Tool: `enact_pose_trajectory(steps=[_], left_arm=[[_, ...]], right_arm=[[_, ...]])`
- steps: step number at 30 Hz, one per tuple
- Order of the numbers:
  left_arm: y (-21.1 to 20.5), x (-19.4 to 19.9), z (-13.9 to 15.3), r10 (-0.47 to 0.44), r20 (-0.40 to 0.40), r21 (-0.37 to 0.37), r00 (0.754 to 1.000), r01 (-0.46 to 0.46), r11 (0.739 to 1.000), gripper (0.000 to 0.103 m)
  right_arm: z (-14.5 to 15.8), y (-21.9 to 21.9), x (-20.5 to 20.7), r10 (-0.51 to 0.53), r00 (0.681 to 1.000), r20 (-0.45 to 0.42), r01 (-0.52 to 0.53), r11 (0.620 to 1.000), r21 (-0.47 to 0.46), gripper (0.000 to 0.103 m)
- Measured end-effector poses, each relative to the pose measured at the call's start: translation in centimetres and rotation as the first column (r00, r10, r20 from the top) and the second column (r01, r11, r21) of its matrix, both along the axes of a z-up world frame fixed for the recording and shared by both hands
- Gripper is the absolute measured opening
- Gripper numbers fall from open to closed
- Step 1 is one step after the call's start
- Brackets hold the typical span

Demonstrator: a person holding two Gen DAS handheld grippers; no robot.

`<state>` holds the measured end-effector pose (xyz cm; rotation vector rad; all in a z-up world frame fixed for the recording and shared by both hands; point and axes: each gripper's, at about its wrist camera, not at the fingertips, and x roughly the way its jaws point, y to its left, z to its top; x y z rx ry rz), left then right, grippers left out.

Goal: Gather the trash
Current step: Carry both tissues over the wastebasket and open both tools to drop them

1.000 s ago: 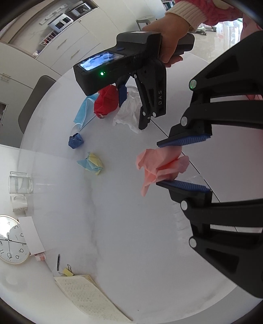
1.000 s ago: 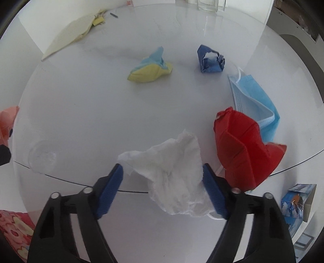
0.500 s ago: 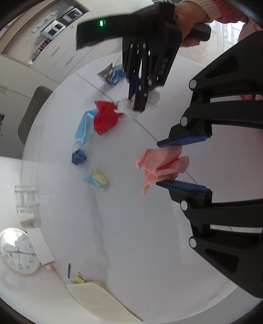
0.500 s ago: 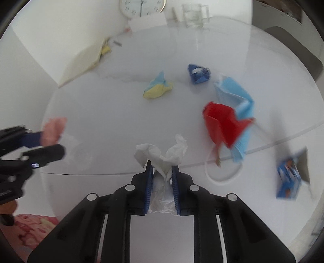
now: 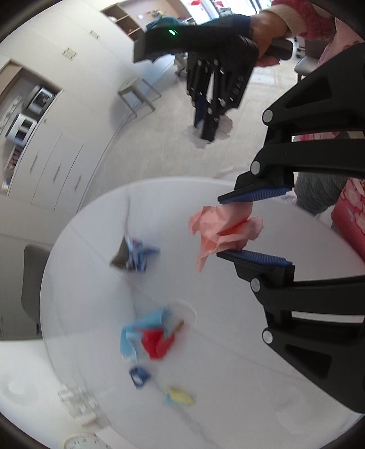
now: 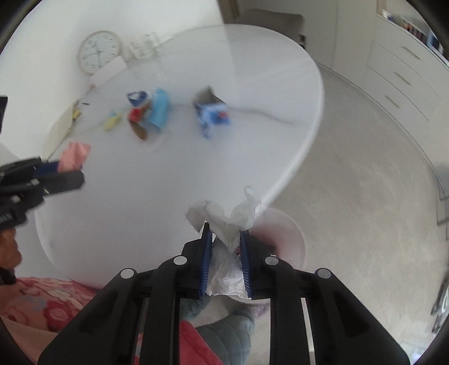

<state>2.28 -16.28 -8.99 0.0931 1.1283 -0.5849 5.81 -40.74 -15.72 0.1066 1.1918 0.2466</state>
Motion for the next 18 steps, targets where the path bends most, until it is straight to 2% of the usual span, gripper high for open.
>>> enact_pose_trajectory(steps=[10, 13, 15, 18], left_arm=[[-6.9, -1.7, -1.6, -0.076, -0.077, 0.021, 0.994, 0.078, 0.997, 0.032], [-8.3, -2.0, -2.6, -0.086, -0.099, 0.037, 0.991, 0.09, 0.995, 0.032], [-8.9, -1.9, -3.1, -0.087, -0.116, 0.039, 0.989, 0.092, 0.995, 0.032], [-10.0, -2.0, -3.9, -0.093, -0.139, 0.04, 0.986, 0.1, 0.994, 0.032]], right_arm=[[-6.8, -2.8, -1.0, 0.052, 0.995, -0.085, -0.049, 0.998, 0.047, 0.023], [-7.9, -2.8, -0.5, 0.068, 0.993, -0.1, -0.063, 0.997, 0.053, 0.037], [-8.5, -3.1, -0.4, 0.076, 0.991, -0.111, -0.071, 0.996, 0.054, 0.056], [-8.0, -3.6, -0.7, 0.071, 0.992, -0.104, -0.067, 0.997, 0.043, 0.074]])
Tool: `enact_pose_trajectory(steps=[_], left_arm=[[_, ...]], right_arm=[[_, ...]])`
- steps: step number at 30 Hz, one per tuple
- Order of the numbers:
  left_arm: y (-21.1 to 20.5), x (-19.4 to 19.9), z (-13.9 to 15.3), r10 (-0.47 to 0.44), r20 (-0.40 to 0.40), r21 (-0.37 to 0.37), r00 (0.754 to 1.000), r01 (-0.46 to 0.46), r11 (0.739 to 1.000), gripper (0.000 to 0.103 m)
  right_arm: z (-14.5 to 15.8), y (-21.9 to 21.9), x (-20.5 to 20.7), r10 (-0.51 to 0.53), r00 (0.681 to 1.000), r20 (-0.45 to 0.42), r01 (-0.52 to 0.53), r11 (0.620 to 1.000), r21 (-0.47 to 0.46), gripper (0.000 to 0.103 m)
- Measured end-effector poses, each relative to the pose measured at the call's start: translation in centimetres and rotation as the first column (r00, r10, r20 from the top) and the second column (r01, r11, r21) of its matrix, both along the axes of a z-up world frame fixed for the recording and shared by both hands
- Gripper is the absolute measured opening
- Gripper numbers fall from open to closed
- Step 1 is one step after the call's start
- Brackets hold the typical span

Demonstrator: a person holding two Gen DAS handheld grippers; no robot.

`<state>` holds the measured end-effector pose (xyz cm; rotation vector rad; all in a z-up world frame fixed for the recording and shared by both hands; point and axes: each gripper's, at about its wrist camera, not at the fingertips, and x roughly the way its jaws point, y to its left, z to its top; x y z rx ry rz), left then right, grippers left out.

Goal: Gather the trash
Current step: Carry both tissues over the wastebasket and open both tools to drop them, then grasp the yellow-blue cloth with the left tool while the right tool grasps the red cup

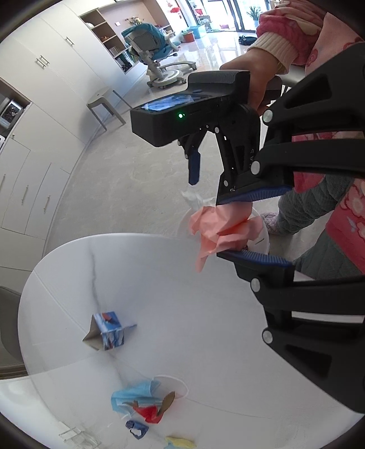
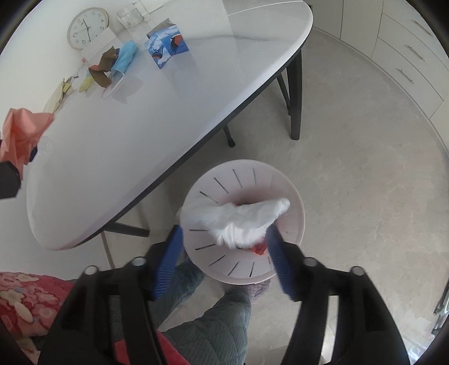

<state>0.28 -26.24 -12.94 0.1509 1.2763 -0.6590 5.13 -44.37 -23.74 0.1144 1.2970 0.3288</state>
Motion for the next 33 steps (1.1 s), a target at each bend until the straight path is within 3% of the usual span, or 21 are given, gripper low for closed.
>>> enact_pose_trajectory(steps=[2, 5, 13, 15, 17, 21, 27, 33], left_arm=[[-0.6, -0.1, -0.5, -0.007, -0.013, 0.006, 1.0, 0.007, 1.0, 0.032], [-1.8, -0.4, -1.5, -0.026, -0.033, 0.021, 0.999, 0.027, 0.999, 0.032], [-5.2, -0.6, -4.0, -0.071, -0.051, 0.058, 0.996, 0.073, 0.996, 0.035], [-5.7, -0.6, -4.2, -0.073, -0.042, 0.072, 0.996, 0.076, 0.994, 0.044], [-6.0, -0.7, -3.9, -0.07, -0.017, 0.081, 0.997, 0.071, 0.994, 0.072], [-5.6, -0.8, -2.5, -0.057, 0.032, 0.064, 0.998, 0.055, 0.996, 0.09], [-2.6, 0.3, 0.4, 0.056, 0.097, 0.065, 0.994, -0.062, 0.996, 0.095], [4.0, 1.9, 3.4, 0.22, 0.16, 0.047, 0.962, -0.23, 0.972, 0.095]], right_arm=[[0.8, -0.6, -0.1, -0.024, 1.0, 0.018, 0.024, 1.0, -0.005, 0.085], [2.1, -2.4, -0.5, -0.072, 0.997, 0.04, 0.073, 0.997, -0.006, 0.091], [5.4, -6.5, -1.2, -0.165, 0.982, 0.095, 0.167, 0.986, -0.015, 0.094], [5.8, -7.2, -1.4, -0.172, 0.979, 0.104, 0.175, 0.985, -0.012, 0.094], [5.9, -7.5, -1.5, -0.179, 0.978, 0.106, 0.182, 0.983, -0.014, 0.094], [5.9, -7.7, -1.6, -0.192, 0.975, 0.108, 0.195, 0.981, -0.011, 0.094], [6.8, -6.7, -1.0, -0.188, 0.974, 0.124, 0.191, 0.981, -0.014, 0.095], [9.0, -4.4, 0.7, -0.166, 0.97, 0.176, 0.172, 0.985, -0.016, 0.1]])
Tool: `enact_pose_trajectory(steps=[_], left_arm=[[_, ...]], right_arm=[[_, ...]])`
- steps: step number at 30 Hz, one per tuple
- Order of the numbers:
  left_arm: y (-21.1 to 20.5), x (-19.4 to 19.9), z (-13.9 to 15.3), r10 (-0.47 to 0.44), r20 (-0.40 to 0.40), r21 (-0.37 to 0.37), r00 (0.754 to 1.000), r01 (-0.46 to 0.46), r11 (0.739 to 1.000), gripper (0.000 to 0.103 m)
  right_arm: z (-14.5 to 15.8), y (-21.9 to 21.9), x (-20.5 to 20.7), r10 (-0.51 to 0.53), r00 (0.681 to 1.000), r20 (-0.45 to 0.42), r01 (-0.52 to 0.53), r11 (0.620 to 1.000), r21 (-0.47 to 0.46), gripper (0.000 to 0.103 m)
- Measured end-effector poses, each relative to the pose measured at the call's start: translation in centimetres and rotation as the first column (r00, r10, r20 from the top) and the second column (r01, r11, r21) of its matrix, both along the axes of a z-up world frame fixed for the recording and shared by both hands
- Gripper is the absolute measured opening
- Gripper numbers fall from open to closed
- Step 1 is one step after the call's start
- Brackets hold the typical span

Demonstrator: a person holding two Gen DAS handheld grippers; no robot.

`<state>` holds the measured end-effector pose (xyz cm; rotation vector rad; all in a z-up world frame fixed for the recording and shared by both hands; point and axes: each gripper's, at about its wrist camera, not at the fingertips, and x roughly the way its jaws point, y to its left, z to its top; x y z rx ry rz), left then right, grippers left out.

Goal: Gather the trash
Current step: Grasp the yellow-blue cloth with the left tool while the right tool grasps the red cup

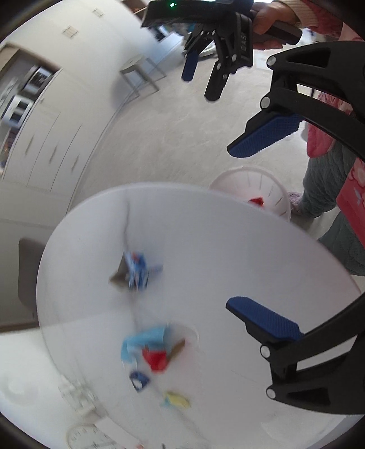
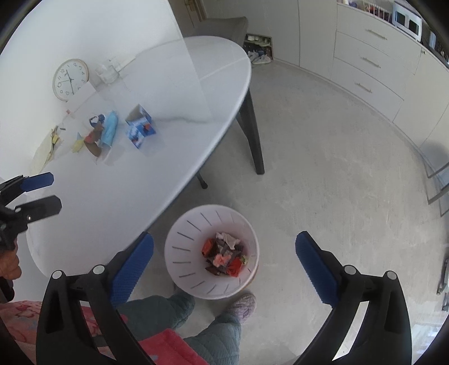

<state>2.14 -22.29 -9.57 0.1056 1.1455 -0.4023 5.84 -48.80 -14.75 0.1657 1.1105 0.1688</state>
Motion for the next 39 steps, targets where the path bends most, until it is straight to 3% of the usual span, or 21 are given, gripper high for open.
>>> enact_pose_trajectory(steps=[5, 10, 14, 22, 27, 36, 39], left_arm=[[6.9, 1.8, 0.7, 0.14, 0.018, 0.003, 0.99, -0.14, 0.99, 0.095], [13.7, 3.9, 0.5, 0.261, 0.027, 0.007, 0.965, -0.261, 0.965, 0.095], [18.3, 6.1, 0.1, 0.302, 0.055, 0.007, 0.952, -0.303, 0.953, 0.095], [23.8, 11.8, -1.8, 0.185, 0.094, 0.08, 0.978, -0.193, 0.978, 0.095], [25.9, 16.1, -4.0, 0.073, 0.055, 0.096, 0.996, -0.078, 0.992, 0.095], [26.7, 21.5, -8.8, -0.04, -0.028, 0.116, 0.999, 0.043, 0.992, 0.091], [26.8, 22.4, -10.1, -0.039, -0.065, 0.107, 0.997, 0.046, 0.993, 0.082]], right_arm=[[1.5, 3.7, 2.4, 0.043, 0.999, 0.031, -0.043, 0.999, -0.004, 0.1], [2.4, 8.3, 4.7, 0.103, 0.994, 0.046, -0.103, 0.995, -0.005, 0.1], [3.1, 12.7, 7.0, 0.157, 0.986, 0.06, -0.157, 0.988, 0.0, 0.1], [3.1, 21.6, 11.8, 0.234, 0.97, 0.063, -0.236, 0.971, 0.035, 0.1], [1.5, 25.7, 14.5, 0.229, 0.973, 0.019, -0.23, 0.97, 0.078, 0.1], [0.2, 28.4, 16.0, 0.169, 0.984, -0.047, -0.167, 0.984, 0.061, 0.1], [-0.2, 28.5, 16.2, 0.153, 0.986, -0.061, -0.149, 0.987, 0.065, 0.1]])
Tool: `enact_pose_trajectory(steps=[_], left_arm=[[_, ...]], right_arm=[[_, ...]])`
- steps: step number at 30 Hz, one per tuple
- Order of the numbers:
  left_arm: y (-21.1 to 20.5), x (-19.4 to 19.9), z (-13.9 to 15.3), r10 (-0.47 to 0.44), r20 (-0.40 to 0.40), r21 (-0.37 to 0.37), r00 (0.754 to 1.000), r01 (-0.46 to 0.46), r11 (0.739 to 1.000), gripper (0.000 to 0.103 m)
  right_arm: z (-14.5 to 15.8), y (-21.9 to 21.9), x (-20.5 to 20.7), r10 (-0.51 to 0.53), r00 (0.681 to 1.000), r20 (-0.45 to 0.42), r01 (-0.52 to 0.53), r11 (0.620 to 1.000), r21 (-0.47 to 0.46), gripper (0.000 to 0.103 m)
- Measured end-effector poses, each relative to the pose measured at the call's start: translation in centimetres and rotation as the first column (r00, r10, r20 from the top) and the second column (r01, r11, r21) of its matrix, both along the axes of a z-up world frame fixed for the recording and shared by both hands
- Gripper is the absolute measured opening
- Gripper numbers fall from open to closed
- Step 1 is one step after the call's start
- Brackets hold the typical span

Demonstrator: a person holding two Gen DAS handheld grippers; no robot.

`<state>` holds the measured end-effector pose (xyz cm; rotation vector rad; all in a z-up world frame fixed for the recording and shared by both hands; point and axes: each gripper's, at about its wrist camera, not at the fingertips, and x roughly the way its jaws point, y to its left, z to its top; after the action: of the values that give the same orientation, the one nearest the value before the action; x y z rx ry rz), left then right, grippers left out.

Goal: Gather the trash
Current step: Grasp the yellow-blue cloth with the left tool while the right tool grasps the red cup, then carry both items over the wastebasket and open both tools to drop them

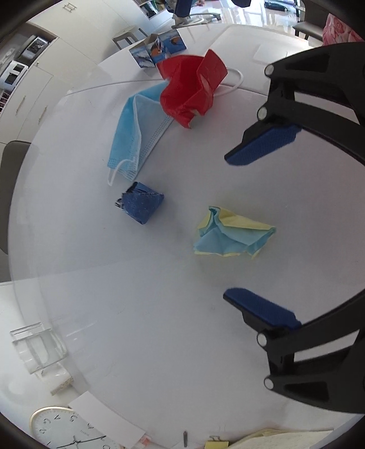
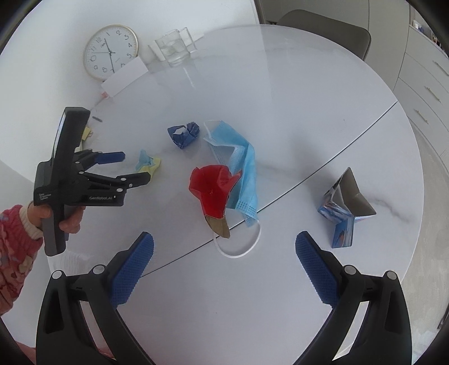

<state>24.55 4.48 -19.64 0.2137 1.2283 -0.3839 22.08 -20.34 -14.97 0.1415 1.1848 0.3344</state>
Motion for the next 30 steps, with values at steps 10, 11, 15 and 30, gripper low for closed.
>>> enact_pose_trajectory(steps=[10, 11, 15, 30], left_arm=[[-0.2, -0.6, -1.8, -0.006, -0.013, -0.008, 1.0, 0.006, 1.0, 0.039], [-0.1, -0.6, -1.8, -0.005, -0.019, -0.022, 1.0, 0.005, 1.0, 0.033], [0.6, -0.7, -1.4, 0.016, -0.031, -0.068, 0.999, -0.018, 0.998, 0.028], [3.0, -2.6, 0.6, 0.051, -0.004, -0.161, 0.999, -0.051, 0.986, 0.028]], right_arm=[[-1.6, 1.5, 1.9, 0.013, 1.0, -0.01, -0.013, 1.0, 0.028, 0.097], [-1.9, 1.8, 2.1, 0.017, 1.0, -0.016, -0.016, 0.999, 0.038, 0.09], [-4.2, 2.3, 3.3, -0.004, 0.997, -0.072, 0.009, 0.997, 0.074, 0.066], [-3.0, 4.3, 3.3, 0.013, 0.998, -0.059, -0.006, 0.992, 0.126, 0.023]])
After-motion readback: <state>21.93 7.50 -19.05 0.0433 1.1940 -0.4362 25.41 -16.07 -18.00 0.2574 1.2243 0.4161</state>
